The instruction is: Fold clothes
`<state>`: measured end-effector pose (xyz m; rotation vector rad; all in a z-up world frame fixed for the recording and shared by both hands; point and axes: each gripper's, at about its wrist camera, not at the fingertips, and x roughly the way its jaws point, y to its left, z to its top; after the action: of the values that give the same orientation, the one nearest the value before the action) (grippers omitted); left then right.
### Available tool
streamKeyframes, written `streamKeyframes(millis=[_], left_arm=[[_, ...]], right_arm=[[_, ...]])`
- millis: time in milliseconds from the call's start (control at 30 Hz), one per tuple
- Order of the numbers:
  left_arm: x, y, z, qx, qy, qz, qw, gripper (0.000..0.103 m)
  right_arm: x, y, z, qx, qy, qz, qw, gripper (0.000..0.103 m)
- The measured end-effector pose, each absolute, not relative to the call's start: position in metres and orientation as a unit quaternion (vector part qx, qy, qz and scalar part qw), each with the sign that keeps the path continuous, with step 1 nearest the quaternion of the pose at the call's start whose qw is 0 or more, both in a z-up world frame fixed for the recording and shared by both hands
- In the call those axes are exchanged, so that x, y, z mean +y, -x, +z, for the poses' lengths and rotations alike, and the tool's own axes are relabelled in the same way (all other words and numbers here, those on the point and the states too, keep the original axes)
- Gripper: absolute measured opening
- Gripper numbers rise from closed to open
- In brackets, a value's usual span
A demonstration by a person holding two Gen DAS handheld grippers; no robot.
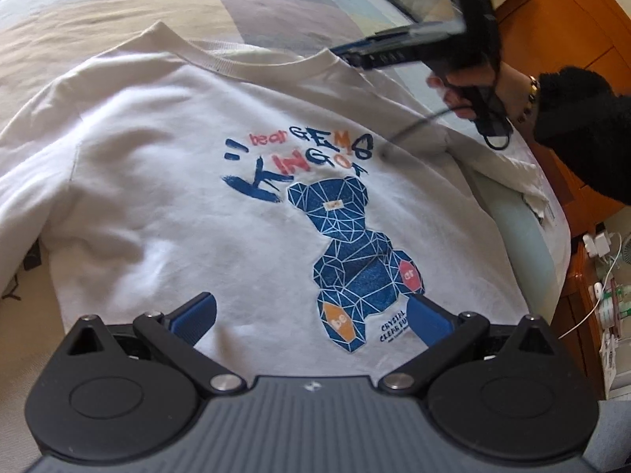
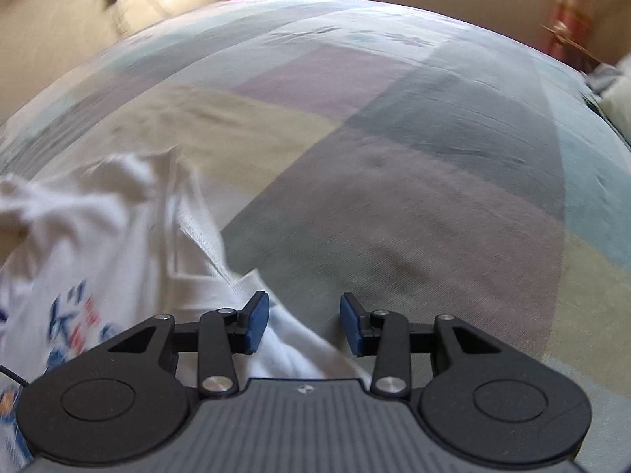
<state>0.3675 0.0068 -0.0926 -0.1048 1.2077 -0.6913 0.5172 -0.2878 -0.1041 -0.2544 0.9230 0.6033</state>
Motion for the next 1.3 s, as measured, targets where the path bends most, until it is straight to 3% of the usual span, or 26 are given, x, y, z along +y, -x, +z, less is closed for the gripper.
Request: streamKeyframes(millis=[267, 400, 600, 800, 933, 1100, 1200, 1300], left_arm=[[0.007, -0.367, -0.098, 0.560, 0.048, -0.313, 0.765, 0.102], [0.003, -0.366, -0.098, 0.556, 0.047, -0.316, 0.768, 0.102], [0.003, -0.367, -0.094, 0.548, 0.051, -0.316, 0.772, 0.102], [0.004, -0.368, -0.092, 0.548, 0.053, -0.316, 0.773, 0.102], [0.006, -0.370, -0.087, 0.540, 0.048, -0.309, 0.781, 0.102], [0.018, -0.382, -0.074, 0.520, 0.059, -0.291, 0.801, 0.102], [0.026, -0.401, -0.064, 0.503, 0.069, -0.286, 0.812, 0.102], [0.028, -0.429, -0.059, 0.482, 0.075, -0.293, 0.822, 0.102]], right_arm=[[-0.266, -0.501, -0.112, 0.437, 0.210, 0.315, 0.816, 0.044], [-0.265, -0.512, -0.106, 0.459, 0.195, 0.326, 0.803, 0.010], [-0.275, -0.537, -0.090, 0.429, 0.201, 0.251, 0.844, 0.008], [-0.277, -0.545, -0.095, 0.431, 0.208, 0.234, 0.846, 0.009], [-0.291, -0.534, -0.083, 0.441, 0.159, 0.218, 0.856, 0.028], [-0.308, -0.519, -0.068, 0.451, 0.097, 0.197, 0.865, 0.030], [-0.317, -0.510, -0.078, 0.465, 0.064, 0.182, 0.864, 0.041], [-0.327, -0.499, -0.088, 0.480, 0.032, 0.166, 0.861, 0.041]])
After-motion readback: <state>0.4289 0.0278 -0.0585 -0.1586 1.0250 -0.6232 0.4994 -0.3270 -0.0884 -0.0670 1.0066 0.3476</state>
